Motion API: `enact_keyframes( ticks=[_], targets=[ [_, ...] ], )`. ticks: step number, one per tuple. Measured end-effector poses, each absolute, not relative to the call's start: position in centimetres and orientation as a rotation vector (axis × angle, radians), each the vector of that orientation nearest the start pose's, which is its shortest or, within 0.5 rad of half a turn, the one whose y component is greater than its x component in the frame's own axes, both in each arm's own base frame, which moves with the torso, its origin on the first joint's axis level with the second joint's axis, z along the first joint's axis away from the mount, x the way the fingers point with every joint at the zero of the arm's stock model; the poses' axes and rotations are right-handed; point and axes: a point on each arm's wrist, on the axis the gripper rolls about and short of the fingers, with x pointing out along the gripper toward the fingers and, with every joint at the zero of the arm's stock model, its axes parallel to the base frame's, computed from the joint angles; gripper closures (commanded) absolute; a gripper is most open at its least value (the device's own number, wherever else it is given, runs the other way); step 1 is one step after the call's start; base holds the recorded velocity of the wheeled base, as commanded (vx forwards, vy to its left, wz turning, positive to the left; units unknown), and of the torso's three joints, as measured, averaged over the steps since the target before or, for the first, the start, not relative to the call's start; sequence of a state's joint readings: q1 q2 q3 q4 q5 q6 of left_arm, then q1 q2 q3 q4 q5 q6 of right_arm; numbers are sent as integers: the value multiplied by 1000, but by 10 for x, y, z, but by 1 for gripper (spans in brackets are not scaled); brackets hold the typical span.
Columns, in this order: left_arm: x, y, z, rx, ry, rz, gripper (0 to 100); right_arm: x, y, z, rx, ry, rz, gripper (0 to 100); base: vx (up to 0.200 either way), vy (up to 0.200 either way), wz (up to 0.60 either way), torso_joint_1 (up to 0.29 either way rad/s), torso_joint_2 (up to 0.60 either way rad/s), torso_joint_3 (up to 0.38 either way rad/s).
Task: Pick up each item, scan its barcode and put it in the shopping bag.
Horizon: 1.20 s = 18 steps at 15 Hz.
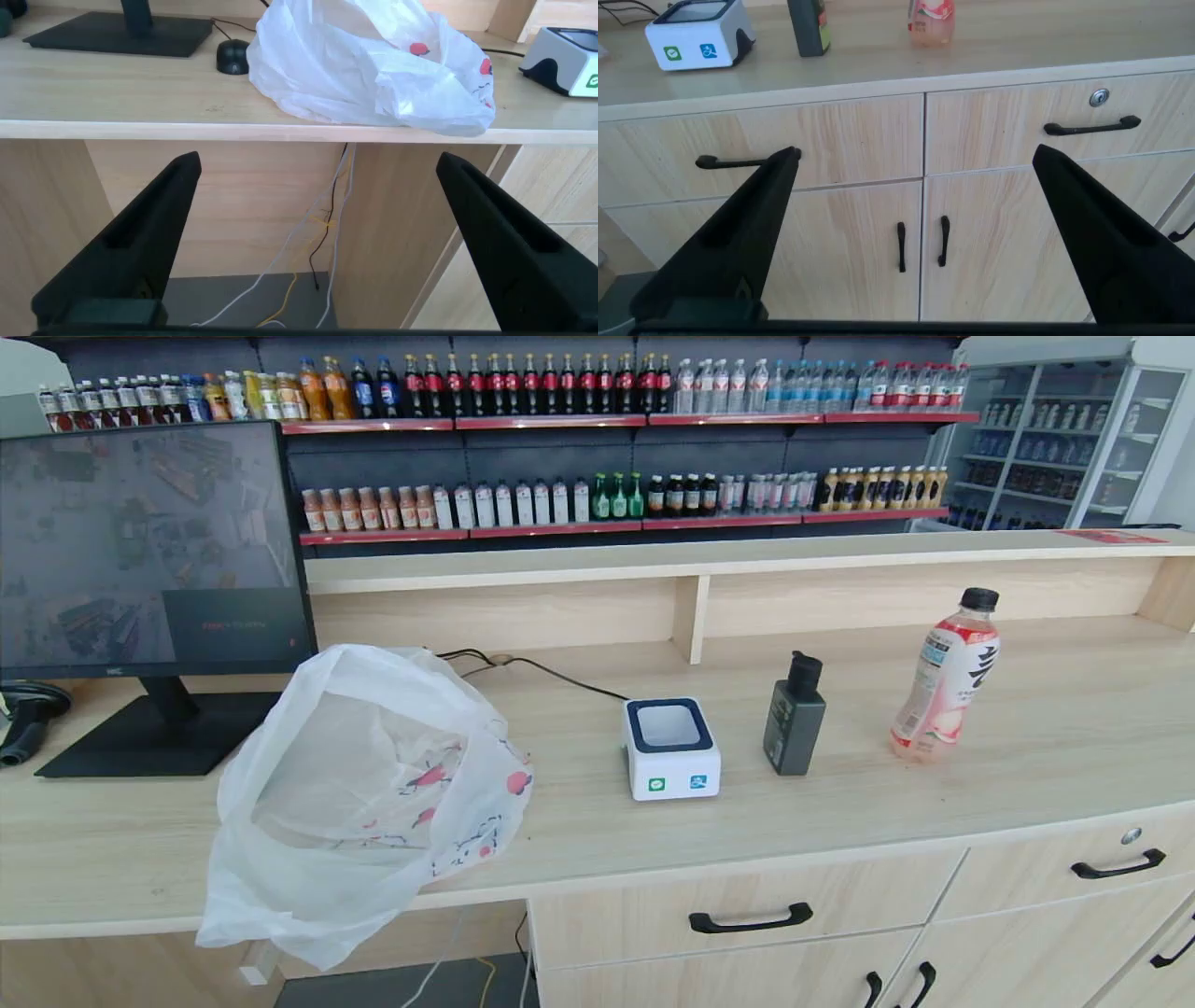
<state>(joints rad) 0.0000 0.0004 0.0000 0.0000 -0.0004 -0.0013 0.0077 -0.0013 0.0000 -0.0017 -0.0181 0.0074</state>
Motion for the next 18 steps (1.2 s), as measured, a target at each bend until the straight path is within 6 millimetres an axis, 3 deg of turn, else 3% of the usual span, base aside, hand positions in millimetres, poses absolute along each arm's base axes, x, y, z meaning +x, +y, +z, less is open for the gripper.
enact_keyframes(
  ticks=[7,11,14,16,18],
  targets=[
    [-23,0,76,-1,0,0,0,-24,0,83,16,-38,5,0,0,0,0,0,0,0],
    [-23,0,76,-1,0,0,0,-24,0,134,14,-155,50,0,0,0,0,0,0,0],
    [-23,0,76,-1,0,0,0,9,1,192,7,-288,69,0,0,0,0,0,0,0],
    [-23,0,76,-1,0,0,0,49,3,225,3,-406,76,0,0,0,0,0,0,0],
    [-23,0,76,-1,0,0,0,92,6,242,-8,-500,82,0,0,0,0,0,0,0]
  ],
)
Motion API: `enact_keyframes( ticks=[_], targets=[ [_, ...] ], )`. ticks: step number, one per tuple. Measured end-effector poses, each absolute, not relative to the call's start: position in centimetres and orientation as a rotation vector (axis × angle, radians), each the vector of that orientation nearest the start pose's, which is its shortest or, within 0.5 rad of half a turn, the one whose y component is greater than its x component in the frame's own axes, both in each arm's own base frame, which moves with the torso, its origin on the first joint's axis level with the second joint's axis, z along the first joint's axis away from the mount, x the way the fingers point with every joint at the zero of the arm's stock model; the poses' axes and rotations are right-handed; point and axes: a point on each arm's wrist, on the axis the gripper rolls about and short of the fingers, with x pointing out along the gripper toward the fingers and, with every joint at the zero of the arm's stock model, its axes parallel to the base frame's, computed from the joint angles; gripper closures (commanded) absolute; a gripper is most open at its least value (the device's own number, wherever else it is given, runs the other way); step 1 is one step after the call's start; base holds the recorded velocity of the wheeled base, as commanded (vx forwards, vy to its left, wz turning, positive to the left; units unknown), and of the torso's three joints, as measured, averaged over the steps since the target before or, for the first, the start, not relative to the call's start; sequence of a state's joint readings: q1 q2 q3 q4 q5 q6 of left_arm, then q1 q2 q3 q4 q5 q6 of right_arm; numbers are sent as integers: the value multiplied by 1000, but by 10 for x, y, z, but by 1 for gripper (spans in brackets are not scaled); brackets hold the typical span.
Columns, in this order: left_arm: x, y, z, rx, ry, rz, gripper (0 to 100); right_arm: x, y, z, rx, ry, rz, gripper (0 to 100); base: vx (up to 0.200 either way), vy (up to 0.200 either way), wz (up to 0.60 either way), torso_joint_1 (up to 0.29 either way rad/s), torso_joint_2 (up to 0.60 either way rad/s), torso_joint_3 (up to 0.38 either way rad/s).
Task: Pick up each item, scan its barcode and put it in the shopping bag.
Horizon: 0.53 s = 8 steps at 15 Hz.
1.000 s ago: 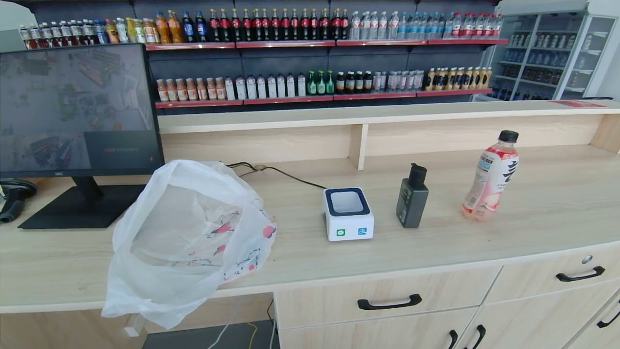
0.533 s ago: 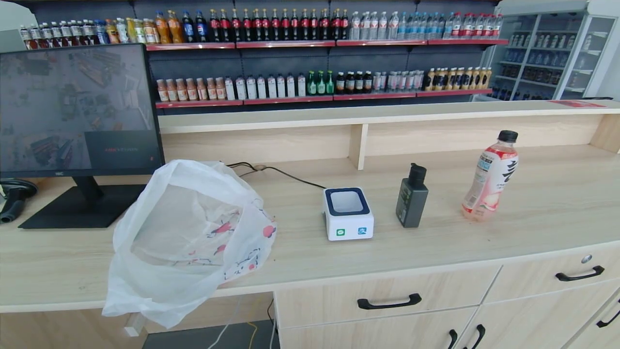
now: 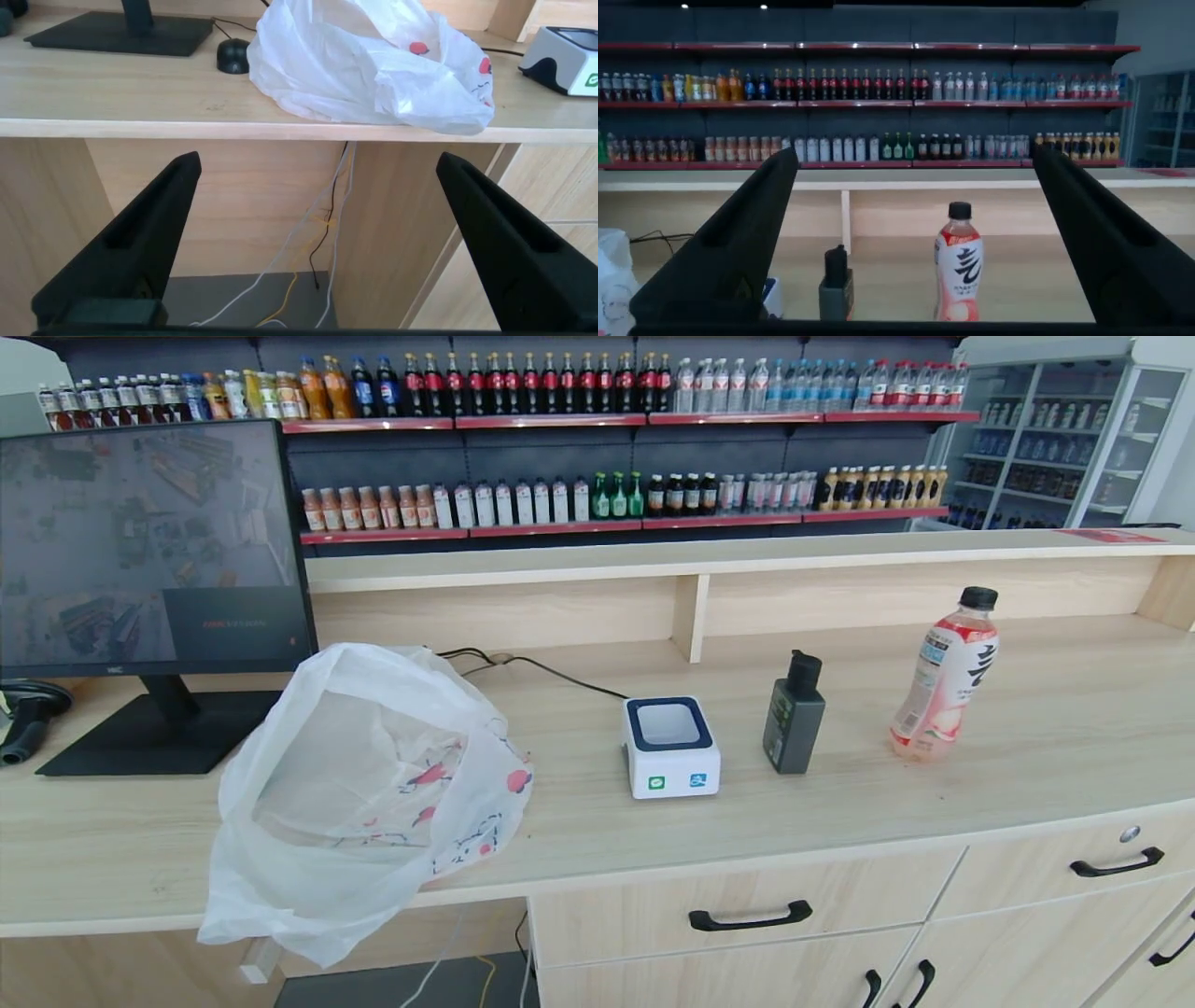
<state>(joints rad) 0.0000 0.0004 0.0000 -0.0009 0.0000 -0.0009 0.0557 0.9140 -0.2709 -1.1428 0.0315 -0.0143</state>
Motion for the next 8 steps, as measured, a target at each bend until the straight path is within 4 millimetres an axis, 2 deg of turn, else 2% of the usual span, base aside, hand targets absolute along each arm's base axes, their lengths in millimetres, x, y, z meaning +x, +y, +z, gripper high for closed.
enact_keyframes(
  ticks=[2,4,8],
  targets=[
    [-23,0,75,-1,0,0,0,135,13,244,-13,-545,98,0,0,0,0,0,0,0],
    [-23,0,75,-1,0,0,0,171,28,234,-6,-518,144,0,0,0,0,0,0,0],
    [-23,0,76,-1,0,0,0,222,62,204,-3,-383,215,0,0,0,0,0,0,0]
  ],
)
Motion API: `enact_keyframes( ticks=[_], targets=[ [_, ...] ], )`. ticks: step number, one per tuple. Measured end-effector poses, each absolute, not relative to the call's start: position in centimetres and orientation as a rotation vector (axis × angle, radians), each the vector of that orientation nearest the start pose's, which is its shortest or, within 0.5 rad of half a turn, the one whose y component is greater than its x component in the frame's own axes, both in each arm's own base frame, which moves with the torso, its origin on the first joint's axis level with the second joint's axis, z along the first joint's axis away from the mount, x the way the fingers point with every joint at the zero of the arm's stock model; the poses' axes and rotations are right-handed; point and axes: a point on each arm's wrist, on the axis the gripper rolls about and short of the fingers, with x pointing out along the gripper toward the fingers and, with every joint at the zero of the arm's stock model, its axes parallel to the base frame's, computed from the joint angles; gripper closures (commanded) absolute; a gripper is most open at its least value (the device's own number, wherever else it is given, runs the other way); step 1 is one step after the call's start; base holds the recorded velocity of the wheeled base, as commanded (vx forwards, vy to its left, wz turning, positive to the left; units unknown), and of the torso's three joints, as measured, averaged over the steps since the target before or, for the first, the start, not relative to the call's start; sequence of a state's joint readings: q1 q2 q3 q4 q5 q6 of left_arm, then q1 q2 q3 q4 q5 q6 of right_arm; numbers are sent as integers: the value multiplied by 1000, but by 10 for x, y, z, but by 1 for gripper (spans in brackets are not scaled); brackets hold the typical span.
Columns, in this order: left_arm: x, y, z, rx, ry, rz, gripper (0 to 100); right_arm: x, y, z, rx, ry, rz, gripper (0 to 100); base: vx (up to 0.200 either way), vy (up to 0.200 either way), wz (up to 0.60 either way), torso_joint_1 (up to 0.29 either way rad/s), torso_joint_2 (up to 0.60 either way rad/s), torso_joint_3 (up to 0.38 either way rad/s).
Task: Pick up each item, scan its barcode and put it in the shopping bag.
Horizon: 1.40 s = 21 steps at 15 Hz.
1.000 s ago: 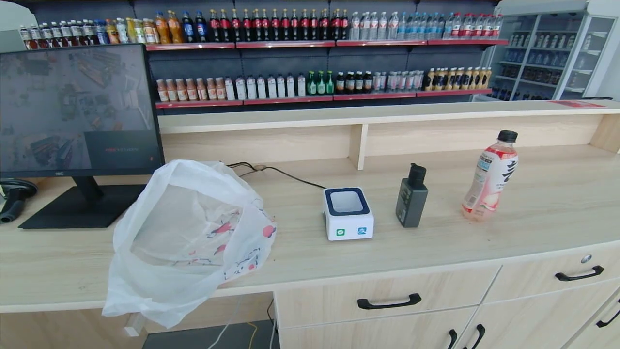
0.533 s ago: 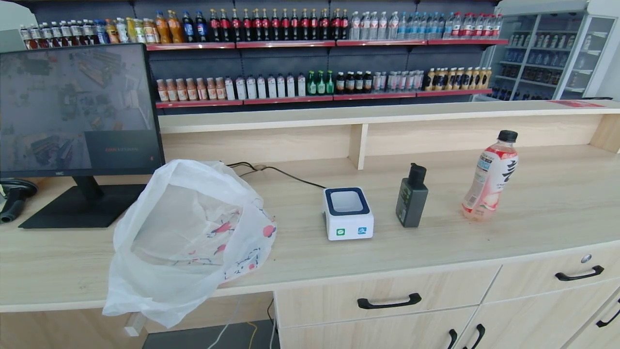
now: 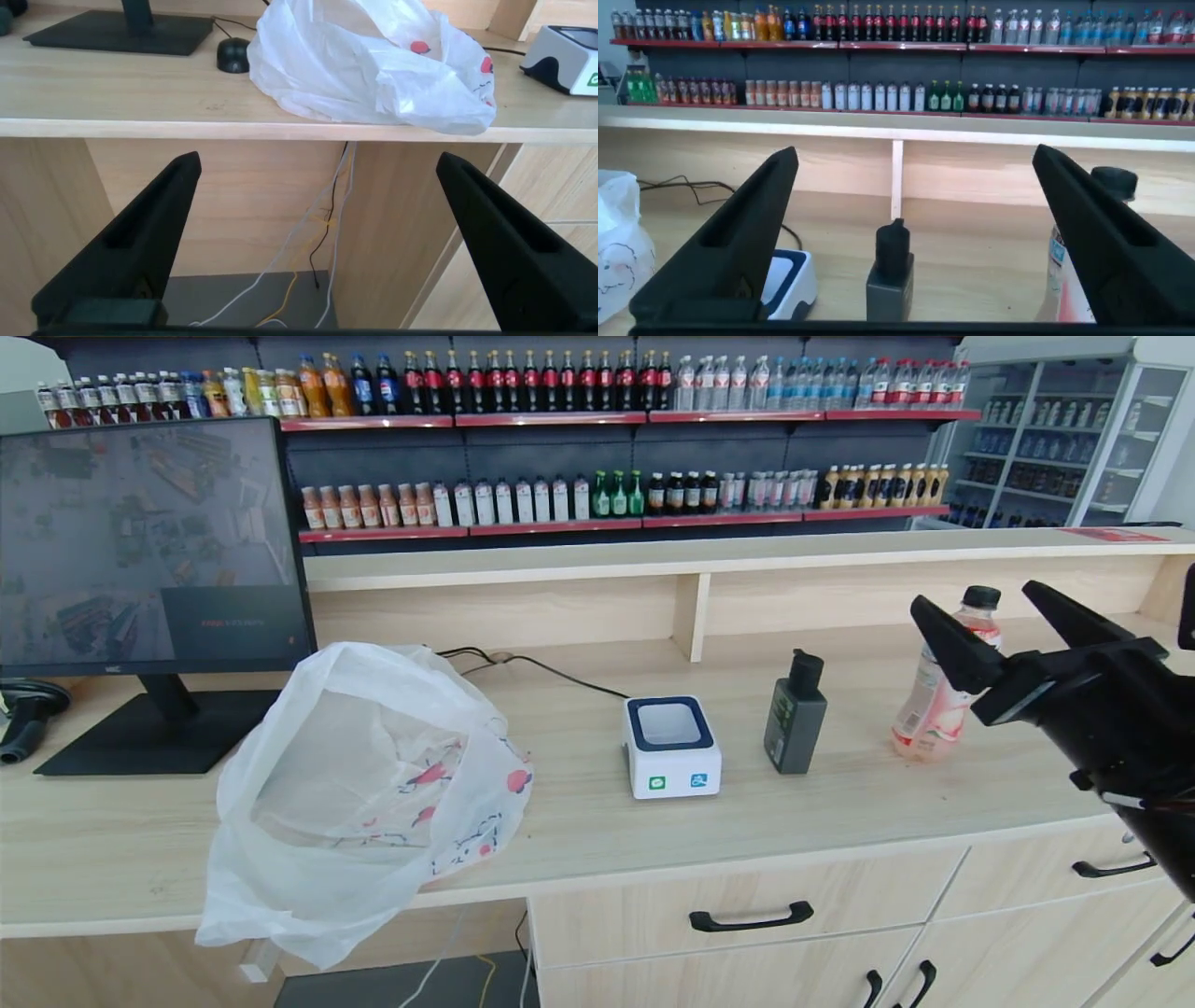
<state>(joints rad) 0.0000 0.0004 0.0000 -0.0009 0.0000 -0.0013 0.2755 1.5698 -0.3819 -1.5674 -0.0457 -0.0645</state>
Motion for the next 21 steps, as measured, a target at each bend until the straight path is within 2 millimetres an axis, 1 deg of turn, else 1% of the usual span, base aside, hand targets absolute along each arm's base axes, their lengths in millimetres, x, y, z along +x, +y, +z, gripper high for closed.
enact_keyframes(
  ticks=[2,4,9,11,14,21],
  targets=[
    [-23,0,76,-1,0,0,0,239,72,190,-7,-328,230,0,0,0,0,0,0,0],
    [-23,0,76,-1,0,0,0,250,81,174,-4,-261,211,0,0,0,0,0,0,0],
    [-23,0,76,-1,0,0,0,264,98,142,4,-143,244,0,0,0,0,0,0,0],
    [-23,0,75,-1,0,0,0,270,102,132,50,-108,252,0,0,0,0,0,0,0],
    [-23,0,76,-1,0,0,0,283,106,118,57,-71,250,0,0,0,0,0,0,0],
    [-23,0,76,-1,0,0,0,314,117,95,78,-42,247,0,0,0,0,0,0,0]
  ],
)
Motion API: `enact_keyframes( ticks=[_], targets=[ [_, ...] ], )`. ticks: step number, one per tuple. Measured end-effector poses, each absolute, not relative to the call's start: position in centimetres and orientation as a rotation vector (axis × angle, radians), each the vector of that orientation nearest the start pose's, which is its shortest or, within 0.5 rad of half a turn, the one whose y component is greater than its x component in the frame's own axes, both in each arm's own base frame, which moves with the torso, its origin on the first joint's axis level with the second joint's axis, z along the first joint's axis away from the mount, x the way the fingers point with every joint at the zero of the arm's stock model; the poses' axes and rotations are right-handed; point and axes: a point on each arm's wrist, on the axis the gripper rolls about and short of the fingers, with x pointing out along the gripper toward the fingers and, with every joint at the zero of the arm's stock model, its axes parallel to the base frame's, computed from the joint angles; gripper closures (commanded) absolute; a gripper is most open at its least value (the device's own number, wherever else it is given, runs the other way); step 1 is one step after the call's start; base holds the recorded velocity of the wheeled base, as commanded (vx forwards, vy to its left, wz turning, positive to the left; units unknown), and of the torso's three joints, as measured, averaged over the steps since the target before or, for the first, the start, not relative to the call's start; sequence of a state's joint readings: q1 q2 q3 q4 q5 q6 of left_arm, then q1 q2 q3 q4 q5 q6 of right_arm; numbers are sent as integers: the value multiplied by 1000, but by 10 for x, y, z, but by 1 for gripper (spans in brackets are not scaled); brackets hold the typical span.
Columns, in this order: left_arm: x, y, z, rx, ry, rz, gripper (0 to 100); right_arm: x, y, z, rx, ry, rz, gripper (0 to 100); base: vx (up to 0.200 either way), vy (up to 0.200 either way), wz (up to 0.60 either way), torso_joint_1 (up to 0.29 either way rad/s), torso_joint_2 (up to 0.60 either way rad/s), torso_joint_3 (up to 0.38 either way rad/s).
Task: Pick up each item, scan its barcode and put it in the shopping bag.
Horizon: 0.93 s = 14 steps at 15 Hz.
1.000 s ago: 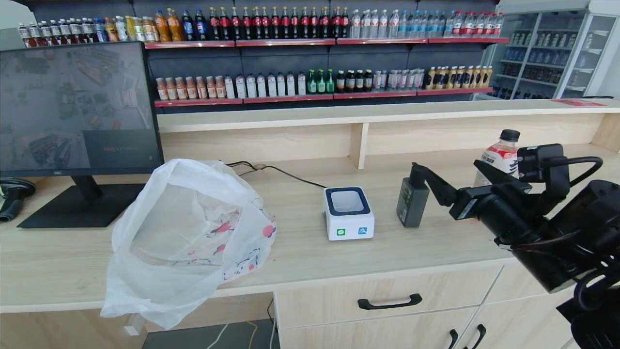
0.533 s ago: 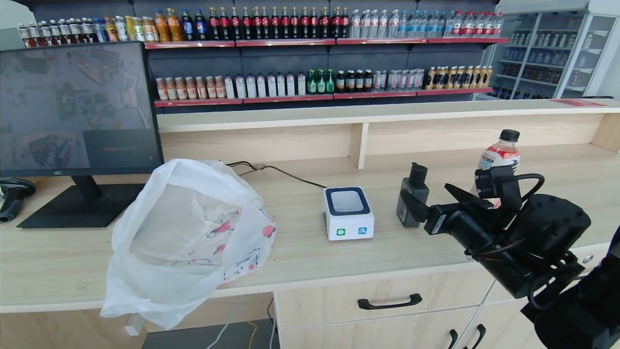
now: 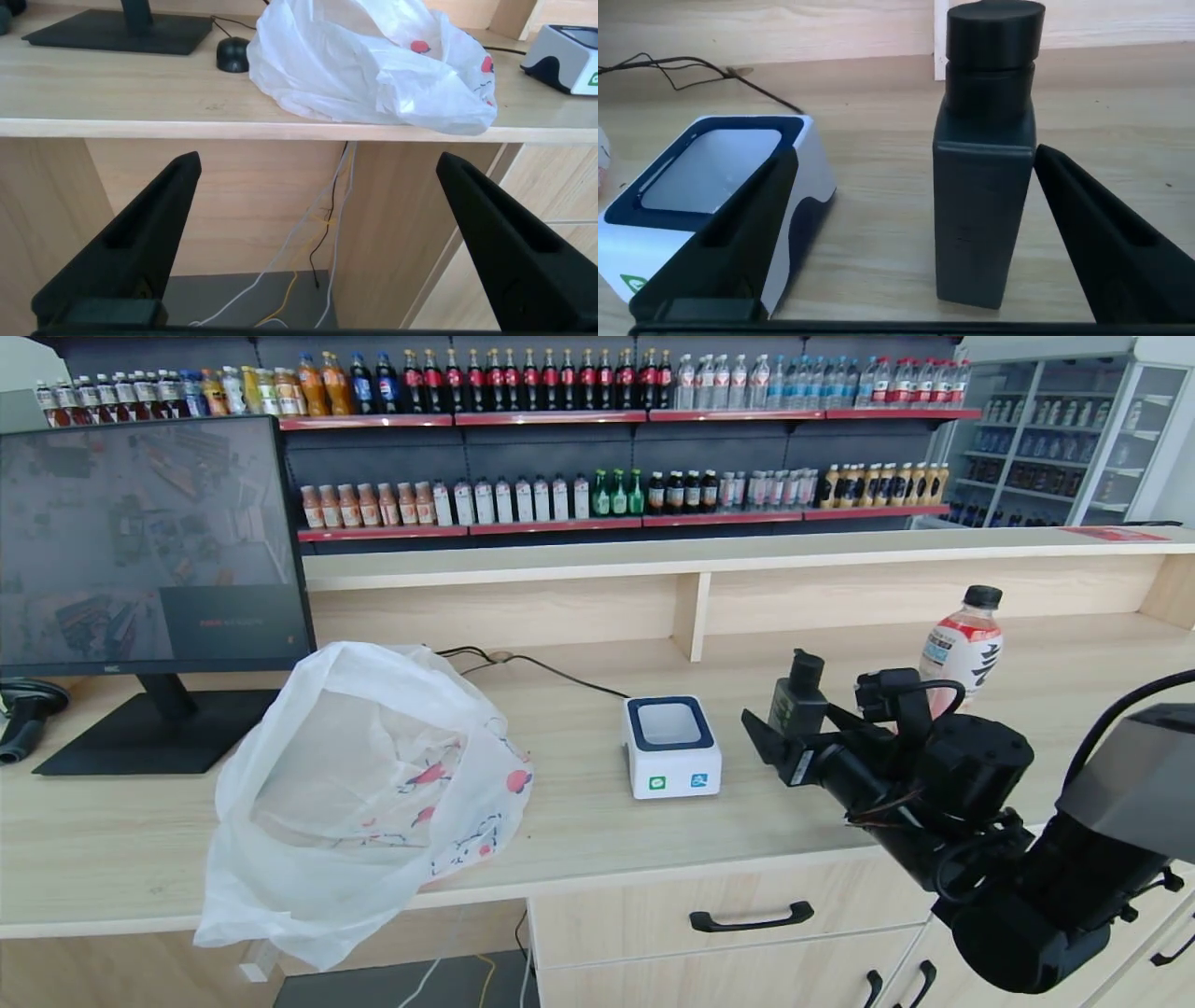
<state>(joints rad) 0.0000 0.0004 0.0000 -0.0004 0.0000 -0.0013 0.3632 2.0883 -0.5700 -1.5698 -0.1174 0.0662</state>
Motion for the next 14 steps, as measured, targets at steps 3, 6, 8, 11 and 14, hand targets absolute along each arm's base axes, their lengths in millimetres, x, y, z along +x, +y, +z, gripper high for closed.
enact_keyframes(
  ticks=[3,6,8,11,14],
  targets=[
    [-23,0,76,-1,0,0,0,324,119,88,86,-35,244,0,0,0,0,0,0,0],
    [-23,0,76,-1,0,0,0,330,120,82,89,-28,239,0,0,0,0,0,0,0],
    [-23,0,75,-1,0,0,0,336,120,81,93,-38,230,0,0,0,0,0,0,0],
    [-23,0,75,-1,0,0,0,344,114,79,100,-43,207,0,0,0,0,0,0,0],
    [-23,0,75,-1,0,0,0,346,110,78,103,-41,196,0,0,0,0,0,0,0]
  ],
)
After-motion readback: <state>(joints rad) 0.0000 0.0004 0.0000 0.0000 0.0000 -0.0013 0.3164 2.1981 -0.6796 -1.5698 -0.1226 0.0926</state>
